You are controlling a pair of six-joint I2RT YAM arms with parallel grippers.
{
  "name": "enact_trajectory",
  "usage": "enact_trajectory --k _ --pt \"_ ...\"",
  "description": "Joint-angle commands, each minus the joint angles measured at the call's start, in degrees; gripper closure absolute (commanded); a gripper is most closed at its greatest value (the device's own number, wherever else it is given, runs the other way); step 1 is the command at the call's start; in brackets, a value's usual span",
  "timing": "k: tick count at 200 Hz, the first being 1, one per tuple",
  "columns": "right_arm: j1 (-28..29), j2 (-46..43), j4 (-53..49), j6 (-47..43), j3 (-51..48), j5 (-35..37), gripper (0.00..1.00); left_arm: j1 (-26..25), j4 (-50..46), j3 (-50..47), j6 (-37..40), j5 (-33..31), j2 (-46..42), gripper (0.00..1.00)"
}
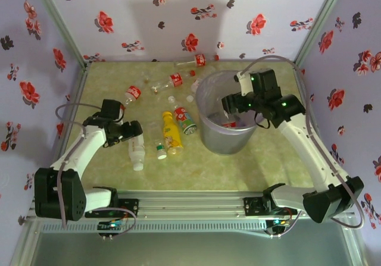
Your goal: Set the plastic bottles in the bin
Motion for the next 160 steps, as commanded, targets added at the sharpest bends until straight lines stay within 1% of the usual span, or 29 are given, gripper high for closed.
enact_trajectory --k 1,24,55,115,160 --pt "-0.3 -1.7 -3.8 4.7 3.9 2.8 0.14 -0.4 1.0 -0.5 1.6 -1.9 2.0 0.08" --pt "-0.3 -2.4 -5.4 6.7 4.7 3.7 0.14 -0.6 2.6 -0.2 1.9 -2.0 4.8 0.09" --pt "-0.4 -3.7 -5.5 7.9 3.6 2.8 0.14 -0.8 4.8 -0.1 1.7 -2.2 8.0 0.11" --pt "-0.4 -5.2 -6.2 8.5 1.5 2.4 0.14 -1.8 8.7 -0.4 0.8 -2.5 14.5 0.31" --pt "-0.4 -6.0 -7.0 7.8 1.2 2.8 0.14 -1.9 9.8 -0.2 0.5 -3.3 15.8 0.44"
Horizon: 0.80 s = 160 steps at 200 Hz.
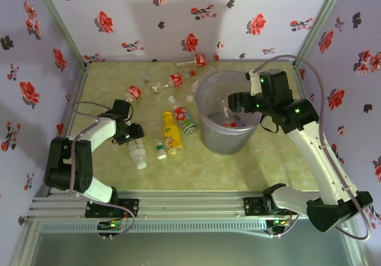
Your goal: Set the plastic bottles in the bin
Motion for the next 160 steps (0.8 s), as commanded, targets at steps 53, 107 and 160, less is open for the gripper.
enact_trajectory --k 53,107,160 --pt "-0.3 -0.6 -2.7 -0.6 -0.1 1.3 0.14 -0.3 -2.2 3.7 0.5 -2.3 -2.5 0.51" --pt "1.1 2.7 -2.6 -0.6 4.8 -1.9 0.15 -0.2 -5.9 9.3 -0.8 -1.7 -11.2 0.55" --pt "12.9 11.2 -0.3 -1.0 14.3 -2.6 0.15 -0.2 3.5 16.3 -10.3 7.6 -19.2 0.64"
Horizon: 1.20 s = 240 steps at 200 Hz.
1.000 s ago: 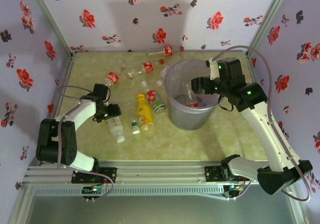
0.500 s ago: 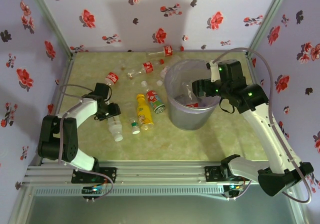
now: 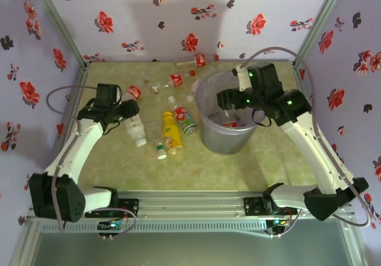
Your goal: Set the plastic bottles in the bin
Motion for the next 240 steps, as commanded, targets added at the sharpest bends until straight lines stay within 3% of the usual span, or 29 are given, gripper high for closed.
enact_trajectory --k 1,28,75,158,217,240 --pt "4.8 4.1 1.9 -0.8 4.7 -1.4 0.15 -0.2 6.8 3.5 -6.6 6.7 -2.4 0.64" --pt "10.9 10.0 2.9 -0.3 10.3 -2.6 0.15 -2.0 15.0 6.2 -12.1 12.6 -1.3 0.69" --pt "18.1 16.7 9.0 2.5 14.5 -9.9 0.16 -7.1 28.6 7.4 -21.1 15.7 1.2 0.75" --pt "18.2 23.6 10.3 4.8 18.4 -5.3 0.16 -14.4 33.9 7.5 -24.2 15.7 0.9 0.76" --pt "17.3 27.7 10.6 6.0 20.9 -5.8 0.19 -16.0 35.2 6.5 -25.1 15.7 0.3 0.76" --pt "16.7 28.4 10.4 6.4 21.4 -4.9 0.14 -16.0 34.6 6.5 -24.5 15.7 0.3 0.76"
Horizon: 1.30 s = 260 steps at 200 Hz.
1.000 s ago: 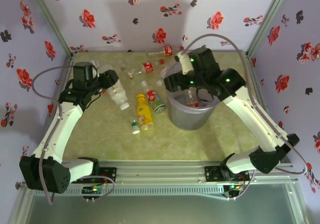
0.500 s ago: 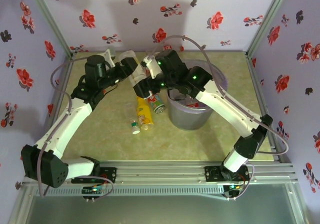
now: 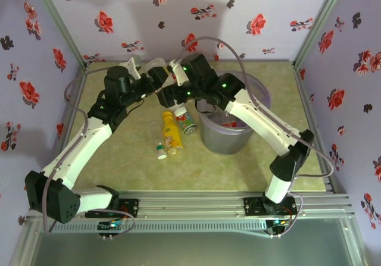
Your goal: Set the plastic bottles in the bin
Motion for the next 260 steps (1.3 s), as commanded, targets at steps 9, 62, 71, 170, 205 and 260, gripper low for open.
enact_trajectory --k 9,62,71,170,205,260 --pt "-0.4 1.5 1.5 1.2 1.9 0.3 0.18 -0.8 2.6 0.2 -0.5 2.5 -1.7 0.76" --pt "-0.7 0.9 1.8 1.3 1.8 0.1 0.39 -0.8 1.8 -0.1 0.6 2.2 -0.7 0.74" --pt "-0.7 0.6 1.7 1.2 1.9 0.2 0.4 -0.8 1.7 0.0 0.8 2.1 -0.6 0.7" --pt "-2.5 -8.6 -2.0 -3.0 -1.1 4.2 0.47 5.1 -1.0 0.7 3.4 1.7 -4.3 0.0" --pt "-8.3 -16.1 -3.5 -4.3 -6.9 7.6 0.48 6.3 -4.1 -0.1 5.5 0.4 -5.0 0.0" --pt "-18.5 -26.3 -3.4 -9.4 -19.0 10.9 0.5 7.2 -6.7 -1.9 7.9 0.1 -4.2 0.0"
